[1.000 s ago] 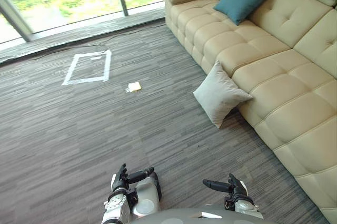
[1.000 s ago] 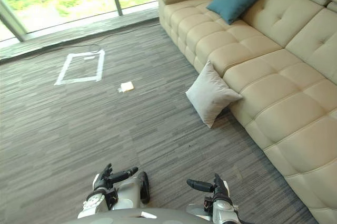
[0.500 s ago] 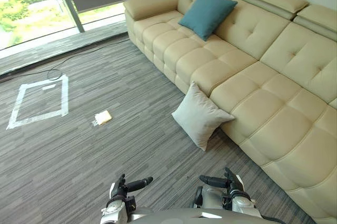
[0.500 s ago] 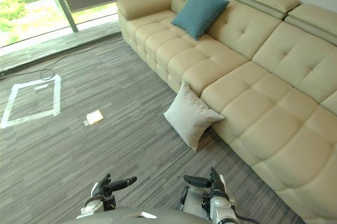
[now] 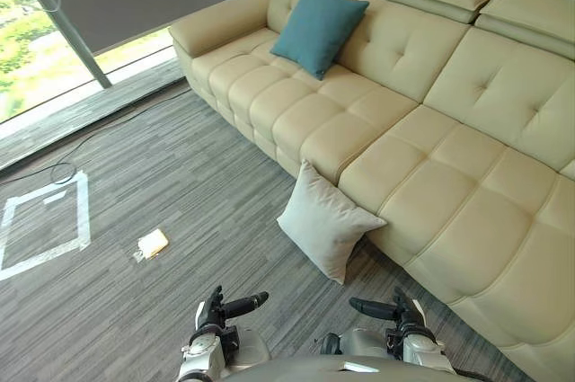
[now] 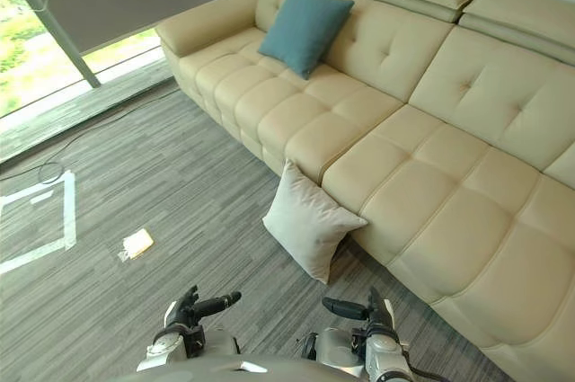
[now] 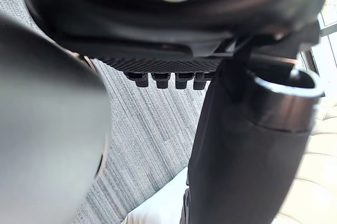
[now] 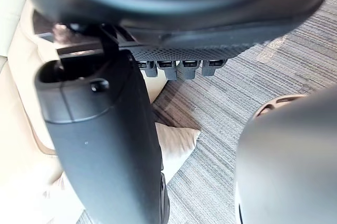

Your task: Pick up cushions and gather them together orderly.

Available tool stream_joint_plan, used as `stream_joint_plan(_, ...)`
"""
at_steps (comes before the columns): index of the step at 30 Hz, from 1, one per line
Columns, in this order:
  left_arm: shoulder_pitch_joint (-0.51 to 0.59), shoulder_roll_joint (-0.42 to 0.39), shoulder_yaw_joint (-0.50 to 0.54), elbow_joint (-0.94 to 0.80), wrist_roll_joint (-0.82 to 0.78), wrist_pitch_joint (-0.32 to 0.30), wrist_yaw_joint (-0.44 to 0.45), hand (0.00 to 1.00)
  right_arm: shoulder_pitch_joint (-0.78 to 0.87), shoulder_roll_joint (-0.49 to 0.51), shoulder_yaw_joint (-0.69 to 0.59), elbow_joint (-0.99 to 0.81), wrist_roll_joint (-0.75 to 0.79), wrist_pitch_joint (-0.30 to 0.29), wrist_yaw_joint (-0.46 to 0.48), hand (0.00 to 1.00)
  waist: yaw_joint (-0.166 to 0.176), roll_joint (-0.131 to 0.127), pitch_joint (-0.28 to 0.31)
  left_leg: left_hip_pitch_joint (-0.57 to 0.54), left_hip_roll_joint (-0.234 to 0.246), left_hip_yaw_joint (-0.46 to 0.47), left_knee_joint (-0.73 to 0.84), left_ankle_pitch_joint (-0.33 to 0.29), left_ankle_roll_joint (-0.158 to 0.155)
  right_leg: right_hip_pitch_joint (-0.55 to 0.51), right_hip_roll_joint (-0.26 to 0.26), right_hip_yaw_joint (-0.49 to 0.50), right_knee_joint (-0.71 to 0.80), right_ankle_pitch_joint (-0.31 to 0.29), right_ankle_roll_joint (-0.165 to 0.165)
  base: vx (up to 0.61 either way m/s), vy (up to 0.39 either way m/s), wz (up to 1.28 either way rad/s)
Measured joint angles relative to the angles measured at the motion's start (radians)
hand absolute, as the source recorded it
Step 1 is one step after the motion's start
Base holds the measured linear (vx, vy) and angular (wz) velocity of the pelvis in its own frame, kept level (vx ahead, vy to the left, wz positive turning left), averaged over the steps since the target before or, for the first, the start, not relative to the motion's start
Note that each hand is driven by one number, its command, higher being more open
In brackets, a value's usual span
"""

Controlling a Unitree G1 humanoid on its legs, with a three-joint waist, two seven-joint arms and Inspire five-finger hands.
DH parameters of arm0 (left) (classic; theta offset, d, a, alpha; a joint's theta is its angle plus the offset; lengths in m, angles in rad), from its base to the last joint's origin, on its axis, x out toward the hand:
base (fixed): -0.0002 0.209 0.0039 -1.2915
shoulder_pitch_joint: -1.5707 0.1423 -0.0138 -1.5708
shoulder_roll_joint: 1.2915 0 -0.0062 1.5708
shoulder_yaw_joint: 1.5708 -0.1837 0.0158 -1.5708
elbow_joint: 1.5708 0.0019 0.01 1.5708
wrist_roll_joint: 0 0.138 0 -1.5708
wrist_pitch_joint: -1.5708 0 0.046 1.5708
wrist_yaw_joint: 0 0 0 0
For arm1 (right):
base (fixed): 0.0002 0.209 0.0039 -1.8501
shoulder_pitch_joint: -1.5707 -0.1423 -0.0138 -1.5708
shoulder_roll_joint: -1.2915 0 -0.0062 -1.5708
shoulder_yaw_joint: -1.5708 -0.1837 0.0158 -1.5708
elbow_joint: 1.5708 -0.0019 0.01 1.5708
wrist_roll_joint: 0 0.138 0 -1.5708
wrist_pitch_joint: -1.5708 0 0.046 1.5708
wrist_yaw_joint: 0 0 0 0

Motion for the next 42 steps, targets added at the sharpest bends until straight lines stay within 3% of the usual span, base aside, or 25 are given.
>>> stream_joint_plan(1, 0.000, 0.000, 0.002, 0.000, 0.000, -0.001, 0.000, 1.00, 0.001, 0.000, 0.001, 0.001, 0.000, 0.001, 0.000, 1.00, 0.001, -0.002, -0.001, -0.003, -0.005, -0.005, -0.011, 0.005, 0.000, 0.002, -0.003, 0.005, 0.001, -0.003, 0.005, 0.28, 0.291, -0.56)
stream_joint_plan(2, 0.003, -0.003, 0.005, 0.001, -0.005, -0.005, 0.002, 1.00, 0.007, 0.000, 0.004, 0.001, 0.000, 0.002, -0.001, 1.00, 0.005, -0.001, -0.005, -0.006, -0.021, -0.021, -0.059, 0.041, 0.003, 0.011, -0.013, 0.026, 0.011, -0.018, 0.029, 0.20, 0.237, -0.38)
stream_joint_plan(4, 0.015, -0.001, 0.007, 0.011, -0.015, -0.004, 0.004, 1.00, 0.017, -0.007, 0.022, 0.011, 0.000, 0.002, 0.002, 1.00, 0.009, 0.007, -0.040, 0.010, -0.026, 0.007, -0.054, 0.156, 0.015, 0.014, -0.029, 0.085, 0.041, -0.053, 0.087, 0.31, 0.324, -0.66)
stream_joint_plan(7, 0.012, 0.025, 0.005, 0.029, -0.017, -0.002, 0.001, 1.00, 0.032, 0.027, 0.019, 0.019, -0.001, 0.003, 0.003, 1.00, 0.009, -0.042, -0.083, 0.017, -0.062, 0.068, -0.026, 0.091, 0.042, 0.015, -0.080, 0.116, 0.027, -0.047, 0.114, 0.36, 0.307, -0.46)
stream_joint_plan(9, 0.005, 0.034, 0.003, 0.047, -0.018, 0.003, 0.001, 1.00, 0.034, 0.032, 0.017, 0.020, 0.000, 0.004, 0.003, 1.00, 0.009, -0.053, -0.081, 0.056, -0.080, 0.098, -0.031, 0.067, 0.058, 0.001, -0.108, 0.118, 0.092, -0.041, 0.124, 0.36, 0.282, -0.42)
stream_joint_plan(10, 0.000, 0.039, -0.002, 0.071, -0.018, 0.007, 0.002, 1.00, 0.032, 0.033, 0.012, 0.019, 0.000, 0.002, 0.004, 1.00, 0.008, -0.054, -0.080, 0.119, -0.102, 0.132, -0.066, 0.056, 0.072, -0.034, -0.145, 0.106, 0.209, -0.021, 0.133, 0.19, 0.161, -0.53)
stream_joint_plan(12, 0.008, 0.040, -0.039, 0.077, -0.017, 0.007, 0.005, 1.00, 0.026, 0.016, 0.012, 0.020, -0.003, 0.001, 0.011, 1.00, 0.007, -0.036, -0.077, 0.235, -0.114, 0.183, -0.151, 0.053, 0.079, -0.063, -0.211, 0.008, 0.346, 0.016, 0.113, 0.24, 0.160, -0.59)
stream_joint_plan(13, 0.011, 0.041, -0.056, 0.077, -0.016, 0.006, 0.005, 1.00, 0.024, 0.015, 0.017, 0.020, -0.005, -0.002, 0.011, 1.00, 0.006, -0.032, -0.079, 0.262, -0.111, 0.195, -0.176, 0.053, 0.079, -0.066, -0.220, -0.040, 0.360, 0.006, 0.102, 0.25, 0.087, -0.51)
stream_joint_plan(14, 0.011, 0.043, -0.075, 0.077, -0.015, 0.005, 0.004, 1.00, 0.018, 0.013, 0.023, 0.021, -0.011, -0.006, 0.011, 1.00, 0.004, -0.029, -0.079, 0.287, -0.104, 0.208, -0.200, 0.055, 0.077, -0.079, -0.219, -0.094, 0.354, -0.004, 0.087, 0.16, -0.005, -0.31)
stream_joint_plan(16, 0.008, 0.051, -0.098, 0.087, -0.008, 0.004, 0.000, 1.00, 0.010, 0.012, 0.025, 0.024, -0.012, -0.010, 0.011, 1.00, -0.008, -0.028, -0.078, 0.298, -0.096, 0.211, -0.218, 0.059, 0.070, -0.102, -0.201, -0.142, 0.311, -0.018, 0.087, 0.20, -0.100, -0.22)
stream_joint_plan(17, 0.002, 0.063, -0.120, 0.101, -0.007, 0.006, -0.001, 1.00, 0.005, 0.011, 0.038, 0.028, -0.020, -0.011, 0.008, 1.00, -0.018, -0.034, -0.075, 0.304, -0.095, 0.213, -0.230, 0.062, 0.064, -0.117, -0.177, -0.166, 0.206, -0.007, 0.089, 0.20, -0.162, -0.19)
stream_joint_plan(18, -0.002, 0.071, -0.126, 0.105, -0.007, 0.006, -0.002, 1.00, 0.003, 0.012, 0.043, 0.035, -0.021, -0.012, 0.007, 1.00, -0.019, -0.046, -0.072, 0.308, -0.105, 0.212, -0.230, 0.062, 0.061, -0.111, -0.169, -0.185, 0.139, -0.001, 0.065, 0.21, -0.179, -0.37)
stream_joint_plan(19, -0.016, 0.066, -0.131, 0.118, -0.004, 0.007, 0.000, 1.00, -0.011, -0.002, 0.043, 0.049, -0.021, -0.012, 0.009, 1.00, -0.019, -0.024, -0.063, 0.319, -0.096, 0.200, -0.236, 0.064, 0.055, -0.090, -0.146, -0.192, 0.113, 0.001, 0.038, 0.16, -0.139, -0.36)
stream_joint_plan(22, -0.016, 0.036, -0.157, 0.127, 0.019, 0.008, -0.006, 1.00, -0.018, -0.032, 0.034, 0.051, -0.018, -0.014, 0.005, 1.00, -0.034, 0.024, -0.058, 0.345, -0.065, 0.179, -0.272, 0.085, 0.044, -0.042, -0.092, -0.202, 0.043, 0.006, 0.030, 0.16, -0.183, -0.20)
stream_joint_plan(25, -0.016, 0.037, -0.161, 0.125, 0.036, 0.004, -0.020, 1.00, -0.010, -0.024, 0.005, 0.053, -0.020, -0.015, 0.001, 1.00, -0.041, 0.019, -0.056, 0.352, -0.047, 0.144, -0.255, 0.103, 0.021, 0.015, -0.069, -0.233, -0.018, 0.006, 0.030, 0.09, -0.134, 0.23)
stream_joint_plan(27, -0.017, 0.047, -0.147, 0.107, 0.041, 0.004, -0.022, 1.00, -0.008, -0.012, -0.001, 0.053, -0.019, -0.016, 0.001, 1.00, -0.039, -0.002, -0.047, 0.300, -0.029, 0.142, -0.124, 0.103, 0.006, 0.040, -0.069, -0.239, -0.043, 0.007, 0.031, 0.06, -0.068, 0.12)
stream_joint_plan(29, -0.017, 0.049, -0.105, 0.078, 0.039, 0.003, -0.018, 1.00, -0.003, 0.006, 0.004, 0.044, -0.019, -0.014, 0.002, 1.00, -0.022, -0.024, -0.030, 0.180, 0.024, 0.129, 0.137, 0.081, -0.033, 0.069, -0.056, -0.235, -0.073, 0.015, 0.024, 0.04, -0.018, -0.15)
stream_joint_plan(31, -0.014, 0.038, -0.080, 0.054, 0.039, 0.001, -0.017, 1.00, 0.008, 0.010, 0.002, 0.041, -0.019, -0.013, 0.000, 1.00, 0.004, -0.016, -0.030, 0.136, 0.026, 0.091, 0.164, -0.010, -0.018, 0.087, -0.042, -0.191, -0.076, 0.016, 0.022, 0.04, 0.121, -0.58)
stream_joint_plan(33, -0.012, 0.038, -0.079, 0.046, 0.039, 0.000, -0.018, 1.00, 0.007, 0.011, 0.002, 0.040, -0.019, -0.013, 0.000, 1.00, 0.008, -0.018, -0.029, 0.117, 0.003, 0.051, 0.092, -0.027, 0.006, 0.081, -0.042, -0.149, -0.070, 0.020, 0.029, 0.01, 0.165, -0.68)
stream_joint_plan(34, -0.013, 0.032, -0.080, 0.045, 0.038, 0.000, -0.018, 1.00, 0.007, 0.009, 0.003, 0.038, -0.019, -0.013, 0.000, 1.00, 0.008, -0.014, -0.029, 0.105, -0.009, 0.002, 0.017, -0.009, 0.026, 0.067, -0.040, -0.116, -0.052, 0.017, 0.044, -0.03, 0.209, -0.83)
stream_joint_plan(35, -0.013, 0.031, -0.074, 0.047, 0.032, 0.001, -0.018, 1.00, 0.006, 0.001, 0.006, 0.039, -0.015, -0.012, -0.001, 1.00, 0.010, 0.001, -0.031, 0.105, -0.020, -0.023, -0.026, 0.030, 0.009, 0.042, -0.040, -0.077, -0.015, 0.000, 0.070, -0.03, 0.211, -0.72)
stream_joint_plan(38, -0.015, 0.050, -0.074, 0.055, 0.031, 0.002, -0.015, 1.00, 0.026, 0.017, 0.026, 0.021, -0.003, -0.011, -0.010, 1.00, 0.007, -0.038, -0.051, 0.113, -0.061, 0.020, -0.042, 0.036, 0.022, 0.010, -0.076, -0.034, -0.021, 0.013, 0.093, 0.05, 0.195, -0.38)
stream_joint_plan(42, -0.016, 0.050, -0.079, 0.067, 0.030, 0.004, -0.015, 1.00, 0.024, 0.011, 0.040, 0.019, -0.004, -0.010, -0.004, 1.00, 0.007, -0.039, -0.053, 0.146, -0.088, 0.071, -0.073, 0.041, 0.030, -0.006, -0.099, 0.017, -0.016, 0.017, 0.101, 0.04, 0.106, -0.36)
